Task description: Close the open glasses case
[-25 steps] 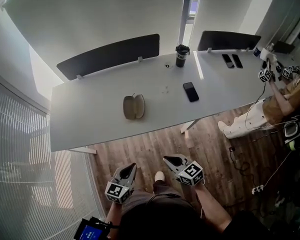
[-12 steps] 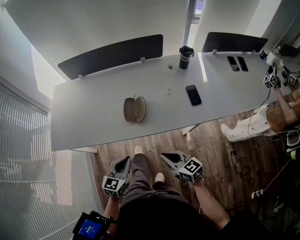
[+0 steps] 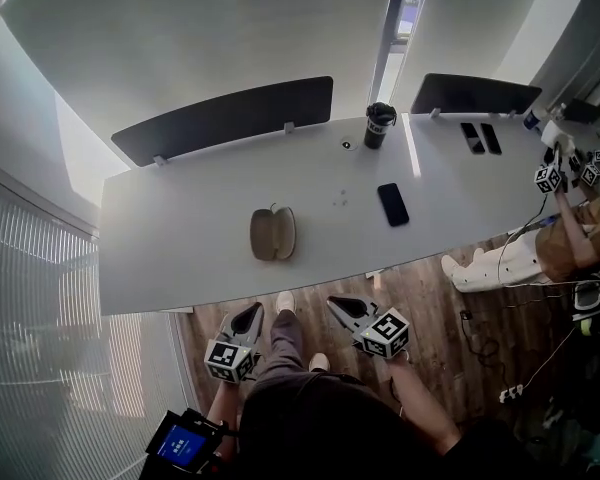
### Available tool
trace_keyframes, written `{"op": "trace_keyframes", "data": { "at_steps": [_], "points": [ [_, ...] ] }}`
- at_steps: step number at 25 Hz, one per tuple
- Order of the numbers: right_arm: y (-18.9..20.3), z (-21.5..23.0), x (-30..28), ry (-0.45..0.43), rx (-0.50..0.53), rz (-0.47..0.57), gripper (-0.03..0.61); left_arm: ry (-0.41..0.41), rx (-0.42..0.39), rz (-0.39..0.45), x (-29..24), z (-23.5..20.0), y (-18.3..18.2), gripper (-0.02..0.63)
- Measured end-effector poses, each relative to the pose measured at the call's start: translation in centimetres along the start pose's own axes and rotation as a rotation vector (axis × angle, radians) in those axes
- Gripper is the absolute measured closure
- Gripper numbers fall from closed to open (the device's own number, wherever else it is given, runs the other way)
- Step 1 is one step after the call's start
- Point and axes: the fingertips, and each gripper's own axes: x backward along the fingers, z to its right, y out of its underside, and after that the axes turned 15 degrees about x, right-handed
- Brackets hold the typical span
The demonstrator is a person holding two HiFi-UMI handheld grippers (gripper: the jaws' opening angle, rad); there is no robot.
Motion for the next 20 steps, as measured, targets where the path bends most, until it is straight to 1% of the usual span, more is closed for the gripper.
{"op": "trace_keyframes", "data": {
  "at_steps": [4, 8, 14, 17, 18, 20],
  "points": [
    [-0.6, 2.6, -2.2, 0.026, -0.005, -0.011, 0.572, 0.016, 0.008, -0.017, -2.2, -3.0, -1.1, 0.606],
    [-1.5, 4.6, -4.5, 0.033, 0.019, -0.036, 0.572, 0.025, 0.023, -0.046, -4.3, -5.8, -2.2, 0.606],
    [-2.4, 6.8, -8.0, 0.031, 0.021, -0.076, 0.572, 0.012, 0.080, -0.069, -7.1, -9.6, -3.6, 0.606],
    [-2.6, 8.1, -9.7, 0.035, 0.013, -0.093, 0.572, 0.005, 0.079, -0.107, -8.8, -11.3, -3.8, 0.603],
    [-2.6, 8.5, -10.3, 0.035, 0.007, -0.103, 0.572, 0.013, 0.089, -0.125, -9.4, -11.8, -3.8, 0.592],
    [-2.7, 9.1, -11.3, 0.034, -0.004, -0.120, 0.572, 0.029, 0.113, -0.163, -10.4, -12.6, -3.5, 0.592]
  ]
}}
